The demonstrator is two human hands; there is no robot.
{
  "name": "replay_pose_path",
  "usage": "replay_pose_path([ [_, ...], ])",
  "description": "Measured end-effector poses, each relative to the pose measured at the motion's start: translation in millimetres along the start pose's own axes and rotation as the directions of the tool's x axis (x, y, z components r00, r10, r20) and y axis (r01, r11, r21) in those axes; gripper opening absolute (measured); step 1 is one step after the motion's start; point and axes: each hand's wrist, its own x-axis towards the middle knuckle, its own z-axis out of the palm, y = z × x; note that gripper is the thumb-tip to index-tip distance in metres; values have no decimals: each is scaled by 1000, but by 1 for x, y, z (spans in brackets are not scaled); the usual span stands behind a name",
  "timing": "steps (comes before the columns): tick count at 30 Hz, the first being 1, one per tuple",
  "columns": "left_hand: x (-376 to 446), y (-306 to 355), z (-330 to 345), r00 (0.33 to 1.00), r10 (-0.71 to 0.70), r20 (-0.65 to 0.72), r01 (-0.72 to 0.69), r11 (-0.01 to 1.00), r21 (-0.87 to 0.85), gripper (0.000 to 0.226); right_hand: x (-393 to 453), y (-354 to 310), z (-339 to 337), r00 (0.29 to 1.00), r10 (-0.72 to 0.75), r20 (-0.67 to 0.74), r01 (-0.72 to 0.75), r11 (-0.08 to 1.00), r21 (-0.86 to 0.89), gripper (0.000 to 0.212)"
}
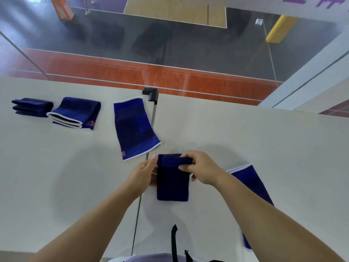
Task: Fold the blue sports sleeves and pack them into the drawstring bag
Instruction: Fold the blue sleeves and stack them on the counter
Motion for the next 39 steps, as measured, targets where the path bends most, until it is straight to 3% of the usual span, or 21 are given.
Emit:
replay_pose_path([
  [4, 1, -4, -4, 1000, 12, 24, -14, 993, 115, 12, 18, 2, 14, 995, 10, -103, -22, 992, -122, 20],
  [8, 2, -6, -5, 1000, 24, 14, -26, 971, 236, 27, 21, 6, 21, 984, 27, -177, -57, 984, -166, 12],
  [12, 4, -6, -6, 1000, 20, 16, -24, 964, 264, 28, 20, 10, 27, 959, -12, -284, -60, 968, -245, 35],
  [15, 4, -4, -7, 1000, 16, 21, -21, 971, 239, 28, 15, 11, 25, 968, 44, -248, -82, 986, -147, 56],
  [23, -7, 5, -11, 1000, -5, 30, 3, 996, 94, 33, -4, 14, 21, 986, 139, -97, -127, 985, 119, 51],
  [26, -14, 5, -10, 999, 25, -27, -24, 999, 31, 41, -13, 9, 24, 984, 95, -150, -50, 959, 277, 49],
  [29, -22, 4, -9, 992, 99, -83, -96, 994, 44, 53, -17, 4, 28, 974, -45, -224, 92, 975, 201, 38],
  [32, -29, 3, -11, 983, 172, -64, -165, 980, 111, 55, -19, 0, 32, 973, -145, -179, 169, 978, 124, 29],
  [39, -44, -7, -30, 980, 182, -75, -152, 943, 297, 64, -18, -10, 53, 980, -188, -62, 175, 969, -173, 61],
])
